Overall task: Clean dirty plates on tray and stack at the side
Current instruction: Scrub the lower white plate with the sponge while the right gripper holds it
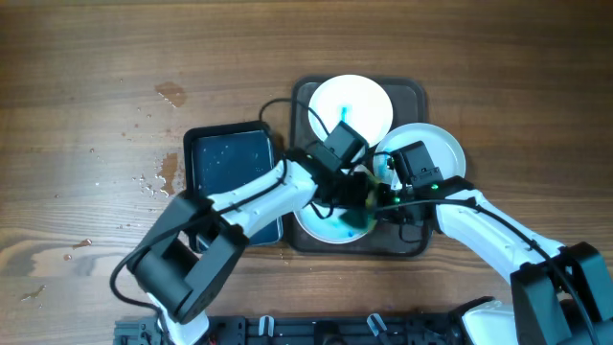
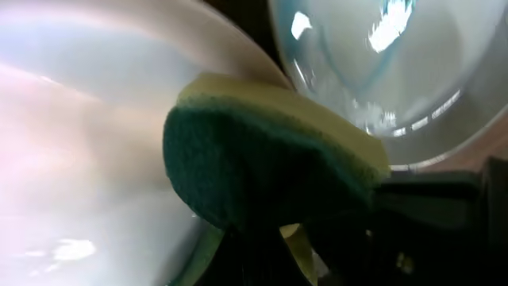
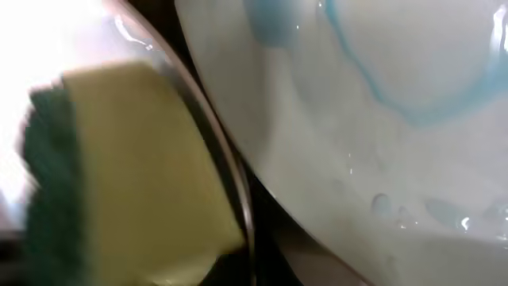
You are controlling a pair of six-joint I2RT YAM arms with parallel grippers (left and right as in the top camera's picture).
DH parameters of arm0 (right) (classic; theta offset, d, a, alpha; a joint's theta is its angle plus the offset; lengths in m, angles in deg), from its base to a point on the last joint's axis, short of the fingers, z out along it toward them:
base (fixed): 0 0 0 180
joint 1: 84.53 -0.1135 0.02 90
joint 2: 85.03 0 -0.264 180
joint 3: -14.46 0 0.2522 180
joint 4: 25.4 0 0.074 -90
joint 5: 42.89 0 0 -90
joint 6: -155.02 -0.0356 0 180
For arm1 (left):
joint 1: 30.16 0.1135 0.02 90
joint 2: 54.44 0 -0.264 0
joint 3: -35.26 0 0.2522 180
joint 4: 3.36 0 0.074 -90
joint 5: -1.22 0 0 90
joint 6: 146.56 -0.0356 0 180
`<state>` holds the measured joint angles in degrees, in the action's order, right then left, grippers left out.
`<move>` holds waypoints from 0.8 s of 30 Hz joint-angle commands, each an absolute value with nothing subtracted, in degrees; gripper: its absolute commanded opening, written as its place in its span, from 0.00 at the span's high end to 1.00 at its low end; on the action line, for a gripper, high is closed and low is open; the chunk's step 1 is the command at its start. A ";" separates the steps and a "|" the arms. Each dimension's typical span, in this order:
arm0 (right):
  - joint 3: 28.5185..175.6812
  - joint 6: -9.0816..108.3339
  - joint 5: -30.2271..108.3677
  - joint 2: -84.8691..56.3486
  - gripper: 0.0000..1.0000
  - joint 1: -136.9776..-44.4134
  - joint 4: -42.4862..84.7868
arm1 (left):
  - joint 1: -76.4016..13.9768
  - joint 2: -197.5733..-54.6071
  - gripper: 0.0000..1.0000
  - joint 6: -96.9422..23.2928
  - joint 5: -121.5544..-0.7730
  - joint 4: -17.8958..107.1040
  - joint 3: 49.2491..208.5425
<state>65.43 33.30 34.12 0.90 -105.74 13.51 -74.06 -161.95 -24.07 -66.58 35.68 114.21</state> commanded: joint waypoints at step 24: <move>65.17 33.54 36.81 1.75 0.96 -105.48 14.56 | -73.56 -166.65 0.96 -22.65 -58.91 34.08 113.84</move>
